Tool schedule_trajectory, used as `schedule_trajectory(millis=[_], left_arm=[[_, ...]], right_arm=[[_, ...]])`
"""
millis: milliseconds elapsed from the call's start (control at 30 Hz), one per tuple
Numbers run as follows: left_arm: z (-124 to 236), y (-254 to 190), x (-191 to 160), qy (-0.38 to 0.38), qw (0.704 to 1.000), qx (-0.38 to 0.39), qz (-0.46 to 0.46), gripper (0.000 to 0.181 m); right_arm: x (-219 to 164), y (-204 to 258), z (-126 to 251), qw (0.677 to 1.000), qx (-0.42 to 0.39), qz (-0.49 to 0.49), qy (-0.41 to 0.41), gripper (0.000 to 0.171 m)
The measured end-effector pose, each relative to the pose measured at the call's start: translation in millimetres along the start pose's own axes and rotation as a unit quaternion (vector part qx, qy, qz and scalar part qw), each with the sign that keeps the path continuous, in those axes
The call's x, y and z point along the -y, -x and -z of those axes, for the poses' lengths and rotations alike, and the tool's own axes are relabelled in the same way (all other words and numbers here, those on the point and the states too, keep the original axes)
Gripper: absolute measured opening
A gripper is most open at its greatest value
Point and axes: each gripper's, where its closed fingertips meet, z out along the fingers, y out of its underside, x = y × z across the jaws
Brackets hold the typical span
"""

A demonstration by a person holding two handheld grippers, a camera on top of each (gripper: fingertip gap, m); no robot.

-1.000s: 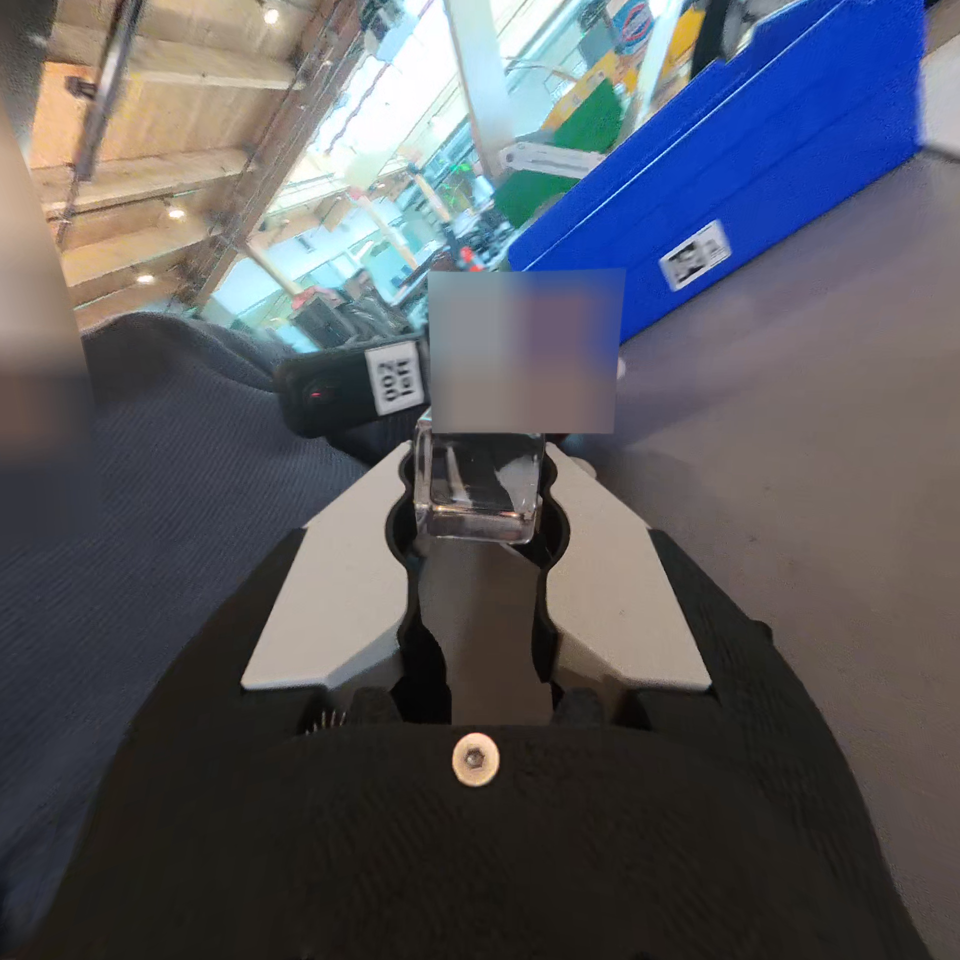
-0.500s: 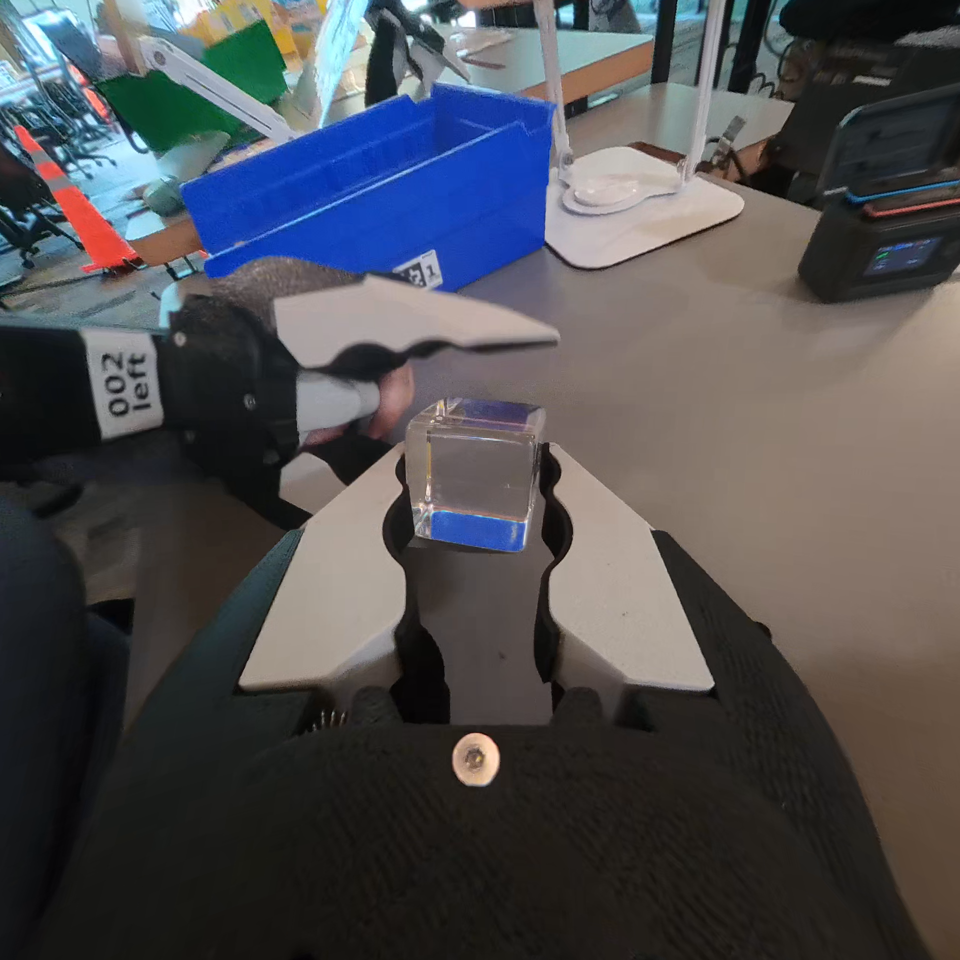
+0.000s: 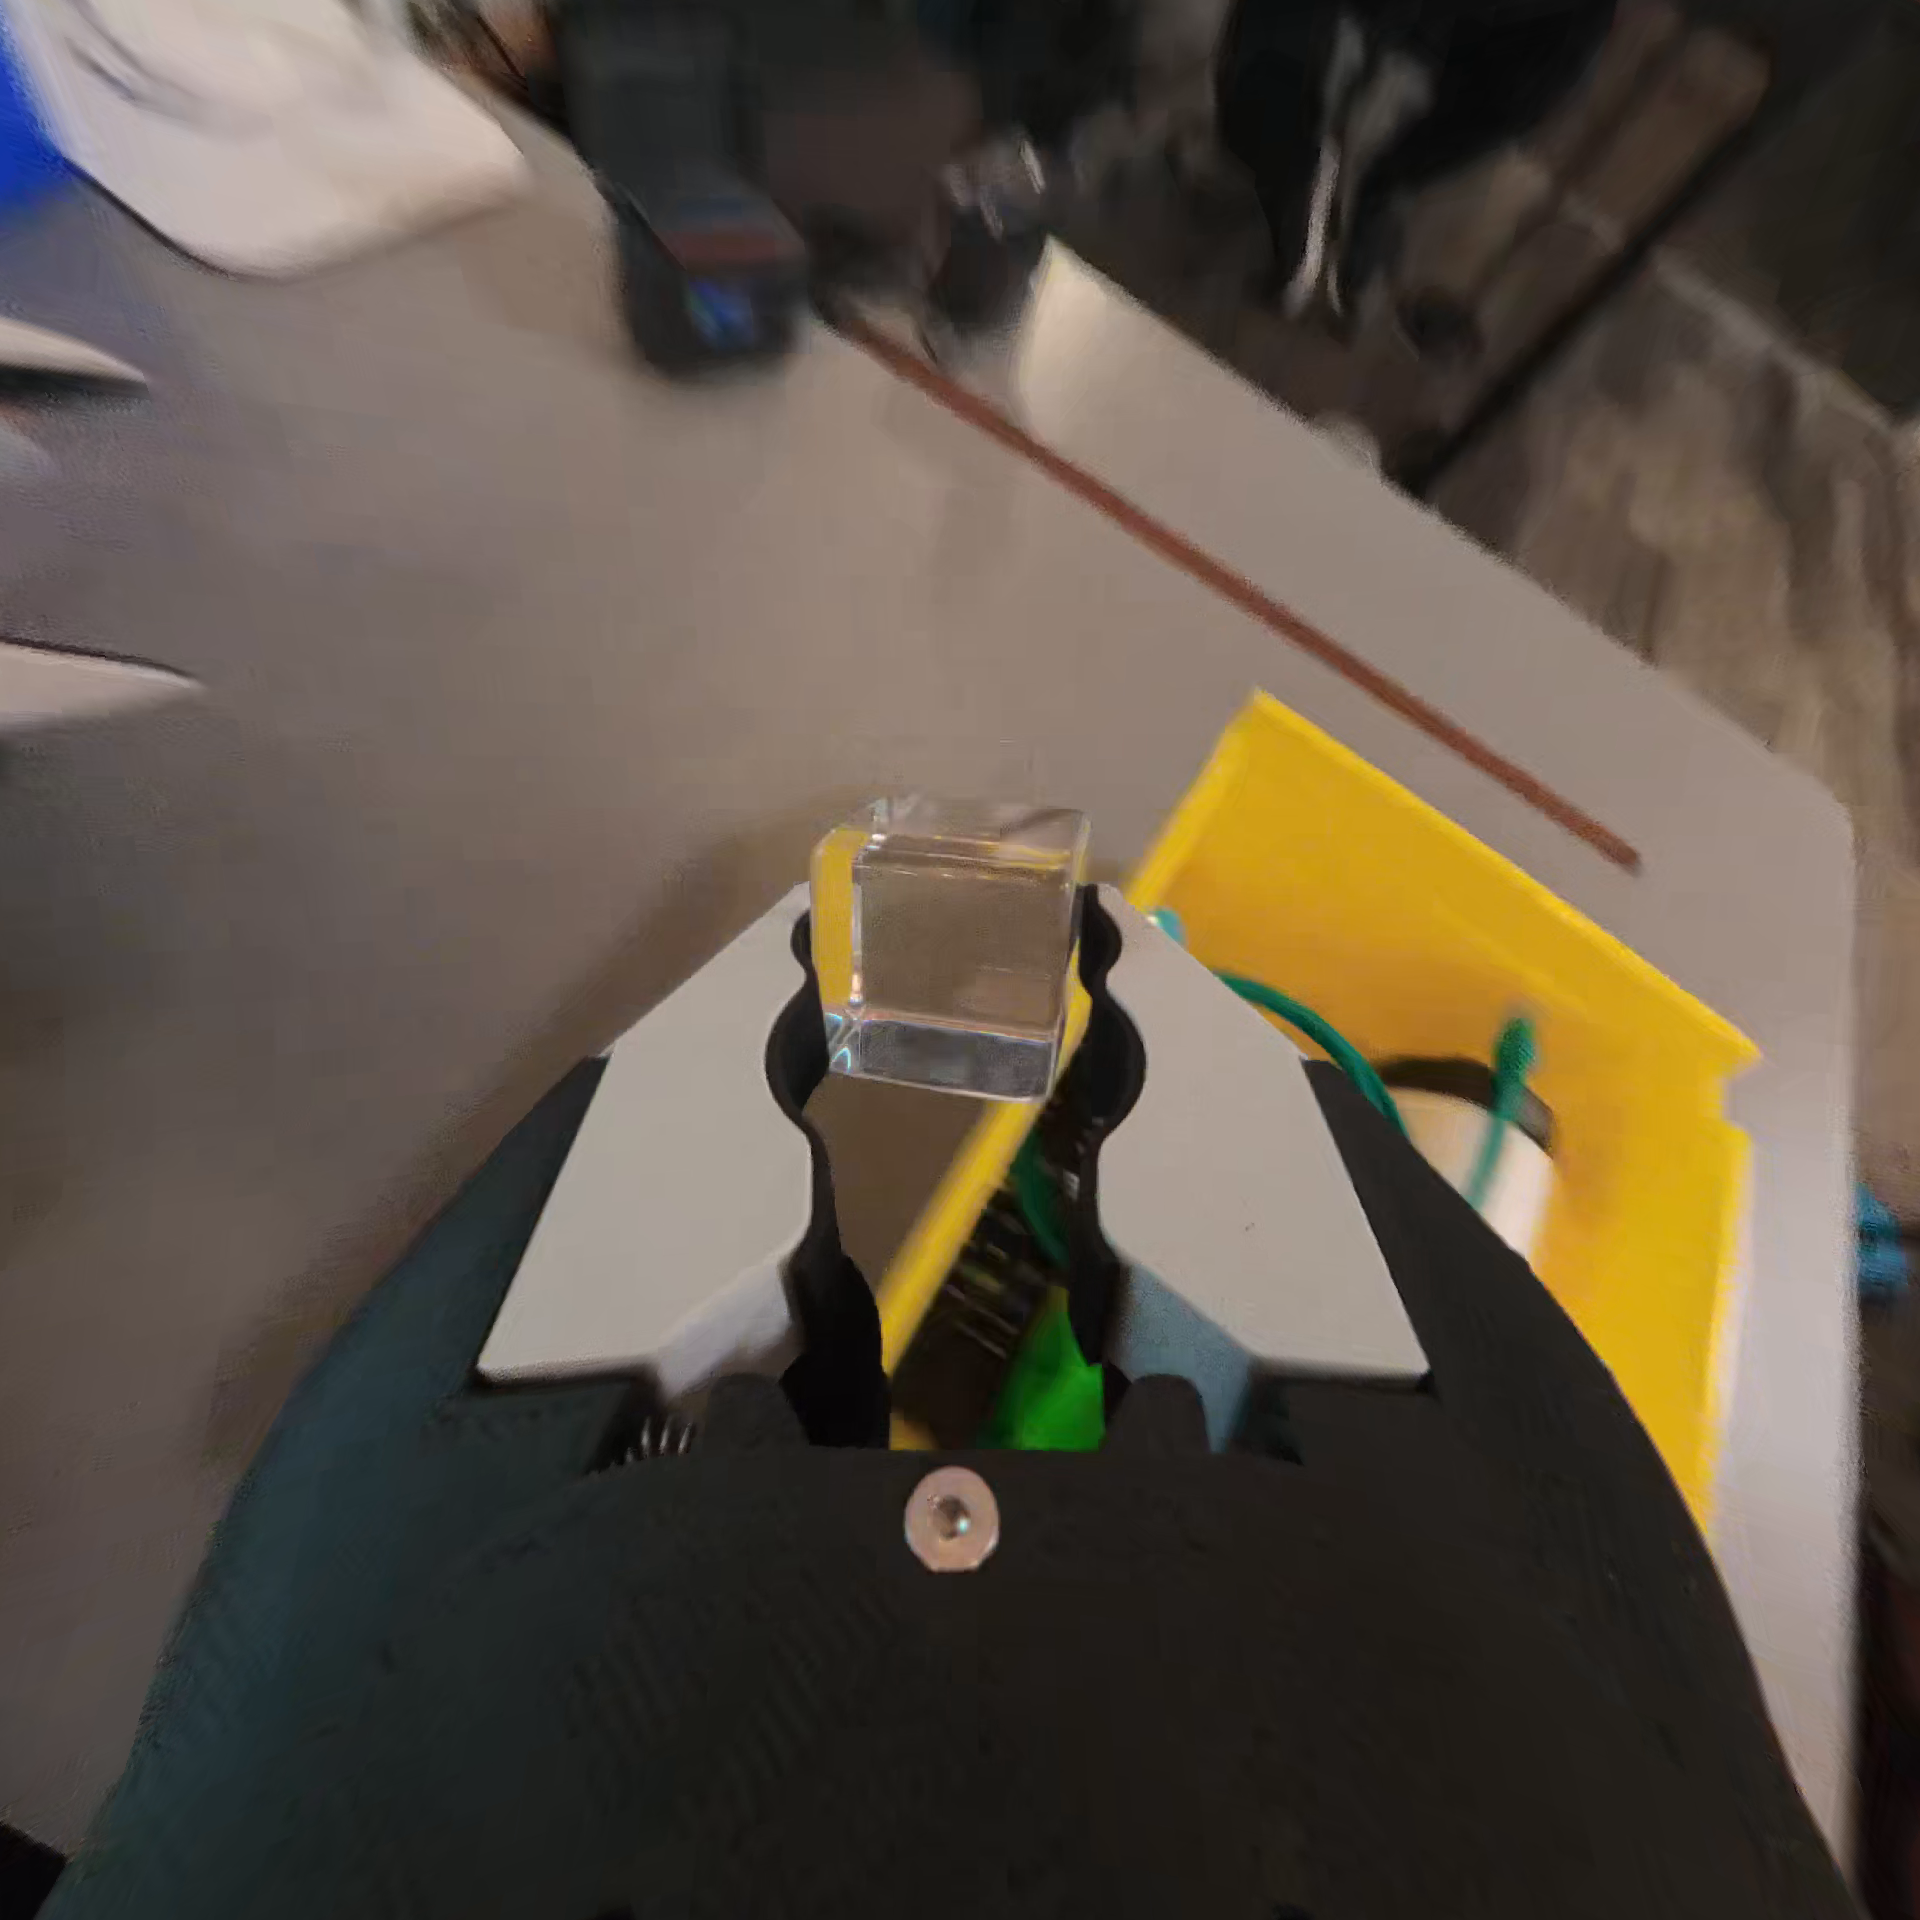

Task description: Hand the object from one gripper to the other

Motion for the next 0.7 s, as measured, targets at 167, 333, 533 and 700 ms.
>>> schedule_trajectory(millis=[167, 333, 533, 700], left_arm=[[0.3, -2.4, 0.2, 0.001, 1.000, -0.005, -0.007, 0.055], [0.0, -6.4, -1.7, 0.007, 1.000, -0.015, -0.015, 0.053], [-1.0, -7.6, -2.8, 0.009, 1.000, -0.019, -0.014, 0.052], [-0.7, -3.6, -2.1, 0.007, 1.000, -0.012, -0.003, 0.052]], right_arm=[[-35.4, -73.3, -48.4, 0.990, 0.022, 0.016, 0.135, 0.046], [-51.0, -101.0, -86.9, 0.979, 0.040, -0.028, 0.196, 0.046], [-17.5, -115.5, -92.1, 0.989, 0.001, -0.089, 0.115, 0.056], [70.0, -63.5, -48.4, 0.994, -0.015, -0.081, -0.070, 0.058]])
